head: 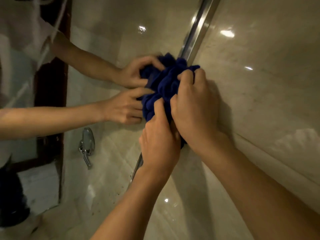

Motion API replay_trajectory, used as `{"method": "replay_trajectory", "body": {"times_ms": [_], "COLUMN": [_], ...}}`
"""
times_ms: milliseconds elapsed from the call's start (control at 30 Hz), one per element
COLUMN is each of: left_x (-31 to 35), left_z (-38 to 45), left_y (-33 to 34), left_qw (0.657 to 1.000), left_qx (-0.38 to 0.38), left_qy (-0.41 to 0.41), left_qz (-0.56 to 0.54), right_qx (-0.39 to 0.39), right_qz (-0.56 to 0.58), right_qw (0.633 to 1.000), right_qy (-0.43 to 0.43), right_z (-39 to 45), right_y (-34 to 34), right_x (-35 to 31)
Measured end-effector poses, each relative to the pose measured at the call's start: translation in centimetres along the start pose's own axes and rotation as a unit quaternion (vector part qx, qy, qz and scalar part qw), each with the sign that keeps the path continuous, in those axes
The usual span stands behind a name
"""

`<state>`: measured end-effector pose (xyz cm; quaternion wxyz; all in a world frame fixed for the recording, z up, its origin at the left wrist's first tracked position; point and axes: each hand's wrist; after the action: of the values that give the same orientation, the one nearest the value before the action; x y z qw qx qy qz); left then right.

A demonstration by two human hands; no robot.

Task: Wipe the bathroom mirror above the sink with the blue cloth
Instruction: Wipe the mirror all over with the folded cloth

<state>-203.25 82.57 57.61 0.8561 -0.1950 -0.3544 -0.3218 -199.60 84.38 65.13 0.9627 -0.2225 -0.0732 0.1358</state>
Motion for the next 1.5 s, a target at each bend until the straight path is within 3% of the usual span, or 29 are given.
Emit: {"method": "replay_trajectory", "body": {"times_ms": [100, 200, 267, 333, 467, 533, 633, 867, 1133, 1233, 1367, 1500], "left_x": [-2.8, -4.7, -4.3, -2.4, 2.6, 3.7, 2.6, -4.3, -10.3, -8.3, -3.9, -3.3], "left_z": [-3.6, -6.0, -5.6, -3.9, 1.4, 3.0, 1.8, -3.9, -9.8, -8.9, -4.4, -3.0], "left_y": [-0.4, -1.4, -2.2, -2.6, -2.8, -2.2, -1.0, -0.3, -2.1, -2.8, -2.2, -0.4], "left_qw": [0.996, 0.989, 0.989, 0.993, 0.996, 0.999, 1.0, 0.999, 0.976, 0.986, 0.996, 0.995], "left_qx": [-0.061, -0.091, -0.088, -0.064, 0.027, 0.026, 0.012, -0.033, -0.159, -0.126, -0.015, 0.026], "left_qy": [-0.062, -0.114, -0.116, -0.092, -0.024, -0.014, -0.01, 0.001, -0.147, -0.11, -0.037, -0.019], "left_qz": [0.025, 0.008, -0.006, -0.041, -0.078, -0.039, 0.017, -0.014, -0.008, -0.027, -0.073, -0.092], "right_qx": [-0.072, -0.267, -0.326, -0.279, -0.097, -0.076, -0.12, -0.14, -0.366, -0.319, -0.151, -0.064], "right_qz": [-0.03, -0.013, 0.015, 0.038, 0.103, 0.092, 0.077, 0.086, 0.081, 0.096, 0.128, 0.123], "right_qw": [0.997, 0.964, 0.945, 0.959, 0.989, 0.992, 0.989, 0.985, 0.926, 0.941, 0.978, 0.989], "right_qy": [-0.012, 0.008, 0.021, 0.025, 0.043, 0.037, 0.042, 0.047, 0.051, 0.061, 0.062, 0.054], "right_z": [-3.9, -5.4, -3.9, -1.7, 2.9, 3.9, 2.7, -4.7, -11.1, -9.4, -5.2, -4.4], "right_y": [1.0, 0.8, -0.4, -2.4, -6.0, -5.8, -3.9, 0.7, 2.7, 1.0, -1.7, 0.5], "right_x": [-0.7, -0.8, -0.2, 0.1, 0.5, 0.6, 0.6, -0.2, -0.9, -0.4, 0.4, 0.4]}}
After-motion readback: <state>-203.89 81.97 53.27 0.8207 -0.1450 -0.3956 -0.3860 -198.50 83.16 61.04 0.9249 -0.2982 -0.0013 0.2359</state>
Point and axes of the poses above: each hand's wrist, its own z-axis towards the middle knuckle, its own y-axis out of the palm, x = y × z, and after that the axes turned 6 degrees about y, right-handed
